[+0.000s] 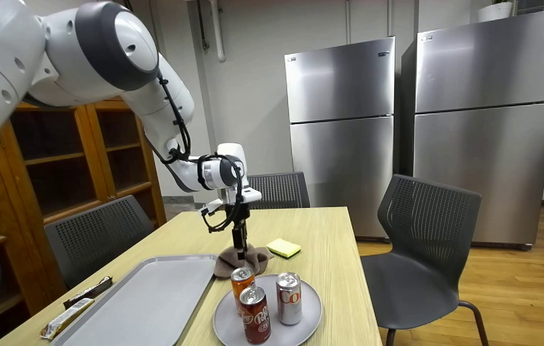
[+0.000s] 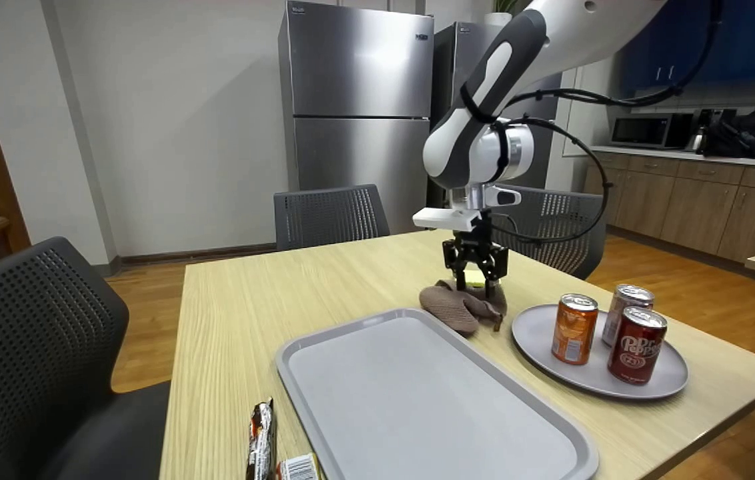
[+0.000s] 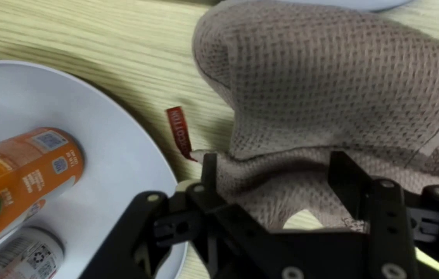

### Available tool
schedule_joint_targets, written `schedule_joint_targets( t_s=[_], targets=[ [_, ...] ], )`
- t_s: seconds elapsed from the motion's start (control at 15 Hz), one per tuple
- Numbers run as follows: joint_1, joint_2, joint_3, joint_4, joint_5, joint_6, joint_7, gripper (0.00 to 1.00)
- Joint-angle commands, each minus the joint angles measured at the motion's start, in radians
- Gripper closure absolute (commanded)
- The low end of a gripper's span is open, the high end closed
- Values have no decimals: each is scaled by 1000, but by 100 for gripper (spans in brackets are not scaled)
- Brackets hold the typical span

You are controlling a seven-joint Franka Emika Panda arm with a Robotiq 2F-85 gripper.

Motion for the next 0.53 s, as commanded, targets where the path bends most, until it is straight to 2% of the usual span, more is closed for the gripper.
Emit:
schedule_joint_targets(
  t_s=[0.0,0.47],
  targets=[
    [-1,-63,24,-46,5,-16,-34,0],
    [34,-163,22,-141,-66,2,-98,0]
  ],
)
